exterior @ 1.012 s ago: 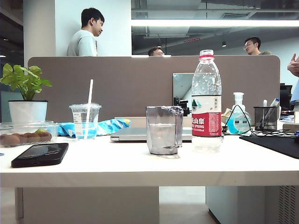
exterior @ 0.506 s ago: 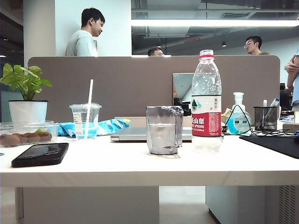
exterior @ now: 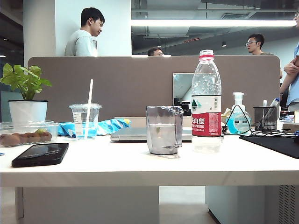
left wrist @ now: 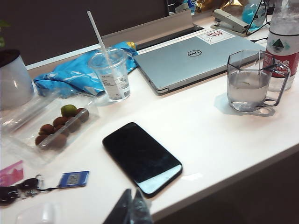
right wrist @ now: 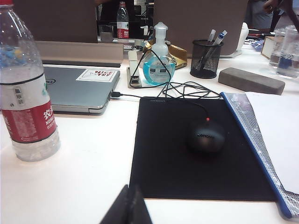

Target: Pick up the mineral water bottle on the table and pour water into the mug until it's half full.

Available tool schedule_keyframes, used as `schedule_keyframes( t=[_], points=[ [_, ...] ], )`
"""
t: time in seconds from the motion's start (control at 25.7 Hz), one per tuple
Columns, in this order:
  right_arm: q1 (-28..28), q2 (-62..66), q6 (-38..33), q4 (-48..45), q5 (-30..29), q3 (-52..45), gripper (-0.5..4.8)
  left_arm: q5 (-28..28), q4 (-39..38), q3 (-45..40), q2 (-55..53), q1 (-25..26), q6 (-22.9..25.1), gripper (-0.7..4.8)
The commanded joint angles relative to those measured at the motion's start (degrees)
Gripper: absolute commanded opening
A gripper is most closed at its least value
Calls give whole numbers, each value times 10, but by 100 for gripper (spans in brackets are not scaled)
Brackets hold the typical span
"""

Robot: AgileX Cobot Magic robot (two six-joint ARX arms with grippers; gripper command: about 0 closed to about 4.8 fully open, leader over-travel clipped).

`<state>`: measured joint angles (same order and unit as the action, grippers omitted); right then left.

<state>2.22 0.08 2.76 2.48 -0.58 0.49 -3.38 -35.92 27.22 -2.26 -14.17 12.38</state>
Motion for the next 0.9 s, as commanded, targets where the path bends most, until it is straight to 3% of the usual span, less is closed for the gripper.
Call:
schedule_keyframes(
  t=[0.04, 0.27, 0.47, 0.7, 0.9],
  points=[
    [0, 0, -2, -8, -2, -4, -1, 48, 26, -1, 12, 12, 11, -5],
    [0, 0, -2, -8, -3, -4, -1, 8, 211, -106, 12, 91, -53, -5],
    [0, 0, -2, -8, -2, -4, -1, 22, 325, -176, 12, 92, -72, -5],
    [0, 0, -2, -8, -2, -4, -1, 35, 365, -233, 12, 93, -76, -5],
    [0, 0, -2, -8, -2, -4, -1, 47, 364, -267, 16, 137, -135, -5]
  ],
)
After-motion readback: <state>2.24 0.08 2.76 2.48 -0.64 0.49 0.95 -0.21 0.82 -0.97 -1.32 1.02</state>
